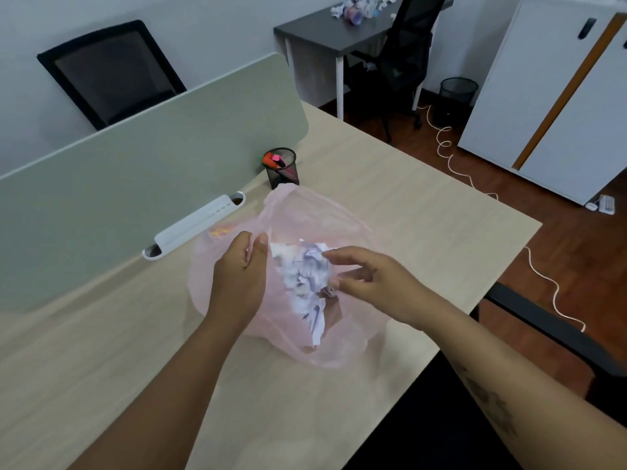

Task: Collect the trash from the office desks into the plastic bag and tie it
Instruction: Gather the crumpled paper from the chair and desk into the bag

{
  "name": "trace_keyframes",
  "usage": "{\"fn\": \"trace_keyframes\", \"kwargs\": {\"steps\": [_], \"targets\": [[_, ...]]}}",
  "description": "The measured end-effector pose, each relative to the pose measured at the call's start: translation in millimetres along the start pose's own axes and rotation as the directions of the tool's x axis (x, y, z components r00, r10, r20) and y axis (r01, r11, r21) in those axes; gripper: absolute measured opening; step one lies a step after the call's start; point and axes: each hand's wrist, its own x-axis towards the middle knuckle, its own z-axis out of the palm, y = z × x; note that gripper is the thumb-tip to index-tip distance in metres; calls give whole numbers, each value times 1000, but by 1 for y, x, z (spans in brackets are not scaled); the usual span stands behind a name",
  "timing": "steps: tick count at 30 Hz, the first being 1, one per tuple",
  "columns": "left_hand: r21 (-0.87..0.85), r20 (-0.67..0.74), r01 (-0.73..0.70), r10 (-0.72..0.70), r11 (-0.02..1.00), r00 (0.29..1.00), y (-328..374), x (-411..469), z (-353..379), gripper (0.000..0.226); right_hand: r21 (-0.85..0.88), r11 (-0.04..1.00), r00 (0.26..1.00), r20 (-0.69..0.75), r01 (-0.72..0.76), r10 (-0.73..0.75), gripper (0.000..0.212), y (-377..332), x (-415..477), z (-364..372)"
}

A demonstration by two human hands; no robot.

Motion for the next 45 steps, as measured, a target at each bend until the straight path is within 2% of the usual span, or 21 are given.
{"fn": "trace_keyframes", "kwargs": {"steps": [1, 2, 3, 4, 5, 6, 7, 8, 9, 11, 13, 16, 19, 22, 26, 30, 35, 39, 41, 43, 45], "targets": [[-6, -11, 0, 0, 1000, 1000, 1, 1, -2, 42, -38, 999, 984, -179, 14, -21, 31, 6, 2, 0], [-13, -19, -1, 0, 1000, 1000, 1, 2, -4, 43, -113, 993, 915, -403, -24, -23, 31, 14, 4, -1], [-20, -27, -2, 1, 1000, 1000, 2, 2, -6, 43, -146, 981, 806, -592, -130, 19, 39, 27, 4, -1], [-24, -35, -5, 4, 1000, 999, 2, 2, -7, 43, -53, 958, 697, -697, -282, 167, 55, 34, 3, -1], [-28, -41, -12, 11, 1000, 999, 3, 1, -9, 43, 188, 890, 620, -658, -416, 428, 71, 42, 2, 2], [-31, -48, -17, 16, 999, 999, 3, 0, -11, 42, 480, 742, 576, -472, -467, 668, 79, 50, 3, 4], [-33, -55, -21, 19, 999, 998, 4, 0, -14, 41, 692, 554, 589, -227, -464, 776, 74, 56, 4, 5], [-32, -62, -22, 20, 999, 998, 4, 0, -17, 40, 774, 439, 619, -79, -456, 782, 60, 56, 4, 5], [-29, -71, -21, 19, 999, 997, 5, 1, -21, 40, 795, 419, 635, -57, -438, 771, 44, 54, 5, 3], [-27, -90, -10, 7, 1000, 996, 7, 7, -31, 39, 755, 557, 648, -237, -346, 724, 23, 42, 11, -7], [-27, -114, 0, -3, 1000, 994, 10, 14, -41, 39, 659, 722, 660, -447, -213, 603, 18, 15, 16, -20], [-22, -195, -26, 21, 999, 981, 22, 32, -59, 39, 442, 879, 712, -557, -181, 427, 23, -35, 23, -42], [-31, -294, -58, 46, 998, 955, 40, 54, -81, 41, 260, 957, 704, -655, -131, 275, 24, -82, 31, -54], [-83, -343, -75, 42, 994, 938, 63, 70, -104, 39, 92, 994, 649, -754, -54, 105, 25, -119, 33, -62], [-114, -294, -104, 66, 988, 953, 82, 76, -120, 30, -97, 993, 664, -747, -67, -28, 25, -154, 27, -63], [-150, -239, -166, 128, 975, 963, 96, 68, -117, 23, -64, 993, 590, -807, -100, 8, 30, -171, 6, -69], [-236, -109, -245, 225, 940, 968, 121, 36, -84, 30, -61, 992, 590, -807, -114, 18, 35, -169, -40, -63], [-299, 20, -313, 334, 902, 942, 152, 6, -51, 37, -9, 994, 512, -858, -105, 47, 31, -166, -90, -67], [-352, 99, -318, 373, 880, 923, 166, -11, -36, 42, 14, 991, 530, -844, -135, 84, 33, -167, -120, -71], [-405, 220, -303, 414, 863, 883, 178, -37, -24, 46, 14, 985, 600, -792, -171, 116, 34, -169, -151, -71], [-380, 370, -308, 449, 872, 813, 187, -70, -11, 50, 43, 980, 676, -718, -192, 164, 33, -171, -181, -67]]}}
